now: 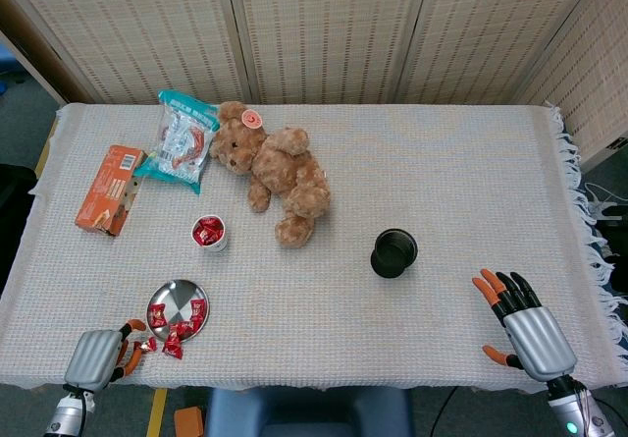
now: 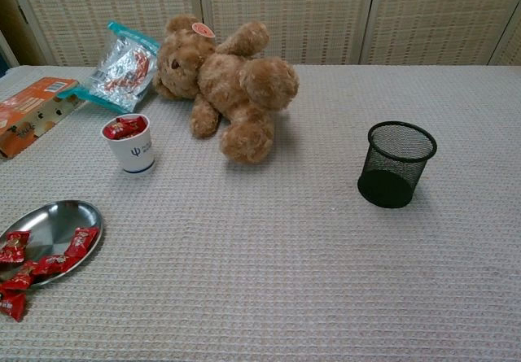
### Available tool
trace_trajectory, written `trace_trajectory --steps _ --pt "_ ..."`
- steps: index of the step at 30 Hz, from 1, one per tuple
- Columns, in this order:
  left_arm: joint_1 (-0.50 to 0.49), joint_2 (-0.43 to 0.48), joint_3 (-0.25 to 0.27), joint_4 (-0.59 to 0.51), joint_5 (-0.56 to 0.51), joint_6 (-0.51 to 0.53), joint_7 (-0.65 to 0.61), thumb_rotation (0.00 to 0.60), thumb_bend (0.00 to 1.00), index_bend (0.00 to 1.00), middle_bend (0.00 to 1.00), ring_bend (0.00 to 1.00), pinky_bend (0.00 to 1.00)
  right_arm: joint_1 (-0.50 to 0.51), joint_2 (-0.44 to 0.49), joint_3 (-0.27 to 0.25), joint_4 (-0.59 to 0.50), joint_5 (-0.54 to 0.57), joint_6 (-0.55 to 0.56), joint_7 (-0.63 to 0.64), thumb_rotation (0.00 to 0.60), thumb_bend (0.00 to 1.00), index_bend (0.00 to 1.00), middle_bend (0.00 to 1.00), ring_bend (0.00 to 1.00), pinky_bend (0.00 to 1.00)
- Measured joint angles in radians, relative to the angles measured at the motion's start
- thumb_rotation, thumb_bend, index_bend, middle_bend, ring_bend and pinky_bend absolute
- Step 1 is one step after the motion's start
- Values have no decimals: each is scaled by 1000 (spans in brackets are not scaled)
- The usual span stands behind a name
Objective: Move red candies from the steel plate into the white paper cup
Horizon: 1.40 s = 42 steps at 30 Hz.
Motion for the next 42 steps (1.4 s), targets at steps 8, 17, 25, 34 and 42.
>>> trace_trajectory --steps 8,17,25,34,42 --pt "24 -42 -14 55 -23 -41 22 600 374 371 896 901 1000 -3 1 0 0 -3 7 1 600 15 0 0 0 0" --pt "37 -71 -41 96 -24 -62 42 600 371 452 897 901 1000 -2 1 2 0 3 3 -1 600 15 0 0 0 0" --pt "49 -72 -53 107 -1 -51 27 600 375 492 899 902 1000 1 -1 4 1 10 -5 -4 600 15 0 0 0 0" --pt "58 -67 -53 104 23 -56 27 600 373 396 898 901 1000 1 -2 5 -1 13 -6 -9 600 15 0 0 0 0" --pt "59 -61 -57 90 34 -68 43 600 371 200 898 901 1000 1 -1 5 -1 14 -7 -7 600 15 0 0 0 0"
